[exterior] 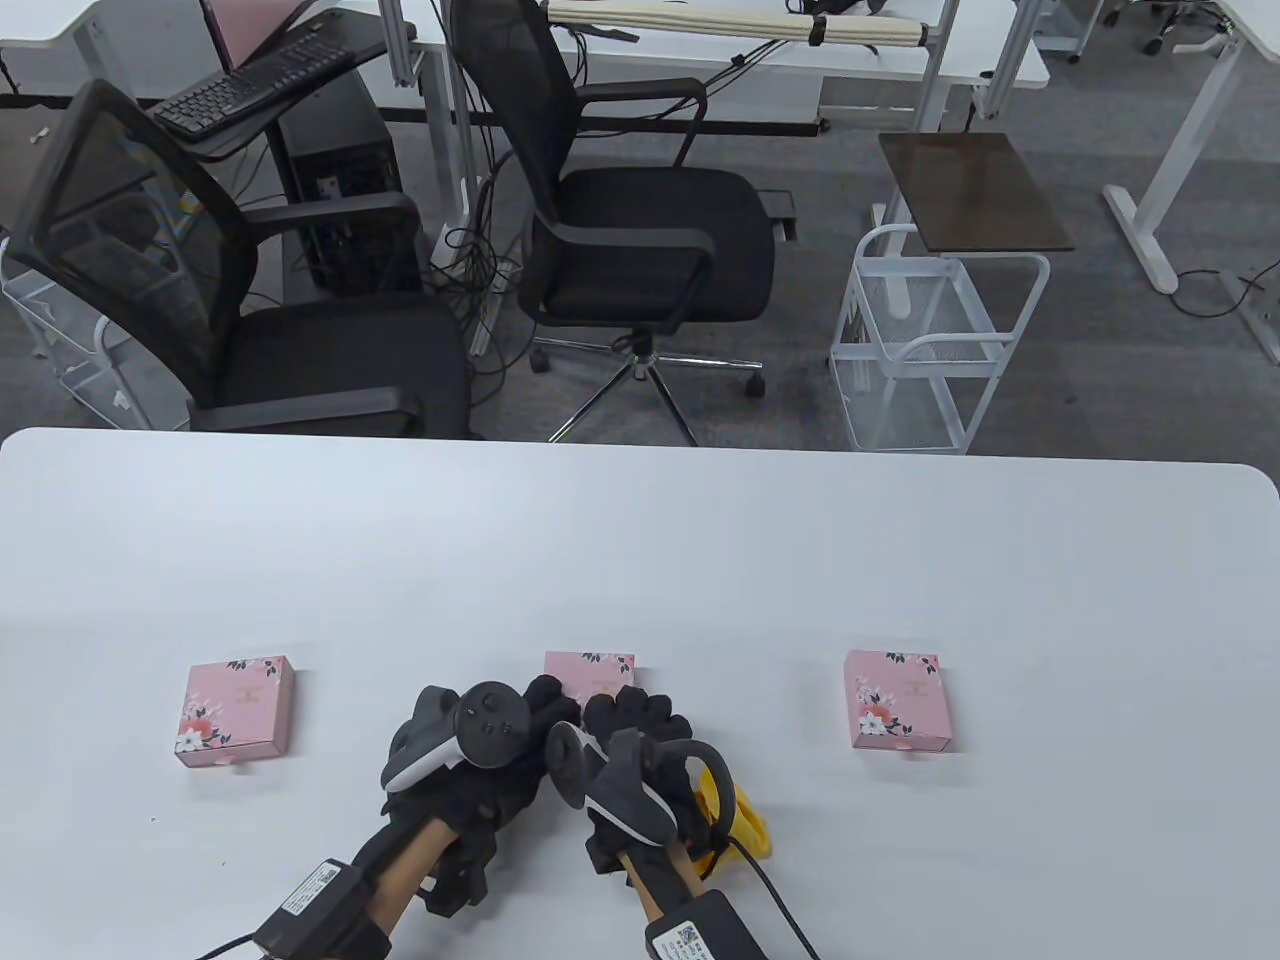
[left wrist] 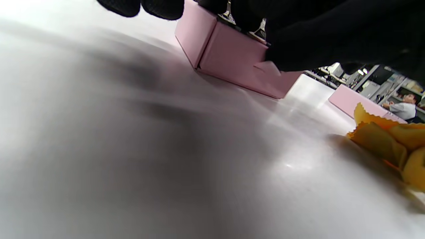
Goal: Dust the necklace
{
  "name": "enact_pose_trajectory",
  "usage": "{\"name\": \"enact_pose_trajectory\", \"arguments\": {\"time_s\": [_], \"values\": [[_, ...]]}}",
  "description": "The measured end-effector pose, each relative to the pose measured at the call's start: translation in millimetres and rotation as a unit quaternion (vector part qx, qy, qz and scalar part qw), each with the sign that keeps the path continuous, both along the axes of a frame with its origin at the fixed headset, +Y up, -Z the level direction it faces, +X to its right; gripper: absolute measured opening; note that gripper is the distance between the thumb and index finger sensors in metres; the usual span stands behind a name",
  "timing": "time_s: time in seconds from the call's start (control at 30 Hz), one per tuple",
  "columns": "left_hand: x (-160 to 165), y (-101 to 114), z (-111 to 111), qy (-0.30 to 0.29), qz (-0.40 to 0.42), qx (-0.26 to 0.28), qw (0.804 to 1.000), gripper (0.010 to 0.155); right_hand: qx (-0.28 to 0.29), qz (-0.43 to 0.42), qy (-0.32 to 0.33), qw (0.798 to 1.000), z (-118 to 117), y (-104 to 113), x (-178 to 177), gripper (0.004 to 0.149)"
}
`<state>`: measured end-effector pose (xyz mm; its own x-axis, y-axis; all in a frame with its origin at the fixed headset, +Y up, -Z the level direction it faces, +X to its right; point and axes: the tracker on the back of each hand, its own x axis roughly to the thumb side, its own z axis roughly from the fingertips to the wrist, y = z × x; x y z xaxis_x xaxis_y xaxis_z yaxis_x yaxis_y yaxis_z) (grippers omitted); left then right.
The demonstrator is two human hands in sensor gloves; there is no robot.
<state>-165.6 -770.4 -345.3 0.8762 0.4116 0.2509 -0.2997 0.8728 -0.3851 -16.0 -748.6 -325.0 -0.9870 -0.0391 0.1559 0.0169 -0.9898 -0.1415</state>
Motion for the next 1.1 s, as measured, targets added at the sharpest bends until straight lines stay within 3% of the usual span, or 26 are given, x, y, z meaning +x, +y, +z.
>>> {"name": "enact_pose_trajectory", "arguments": {"time_s": [0.2, 0.43, 0.6, 0.77, 1.0, 1.1], "values": [[-8, 5, 1, 0.011, 0.027, 0.005, 1.0, 0.055, -0.03, 0.017, -0.013, 0.999, -7, 15, 5, 0.046], [-42, 54, 16, 0.072, 0.152, 0.06, 0.984, 0.056, -0.072, -0.044, -0.044, 0.995, -22, 38, 8, 0.055], [-67, 67, 40, 0.089, 0.174, 0.096, 0.976, 0.056, -0.144, -0.088, -0.059, 0.984, -35, 27, -18, 0.078], [-80, 56, 46, 0.11, 0.204, 0.101, 0.967, 0.056, -0.205, -0.067, -0.083, 0.973, -44, 15, -35, 0.094], [-78, 56, 49, 0.105, 0.192, 0.102, 0.97, 0.056, -0.265, -0.028, -0.109, 0.958, -51, -4, -40, 0.102], [-78, 56, 50, 0.106, 0.192, 0.102, 0.97, 0.056, -0.244, -0.04, -0.114, 0.962, -50, -6, -42, 0.101]]}}
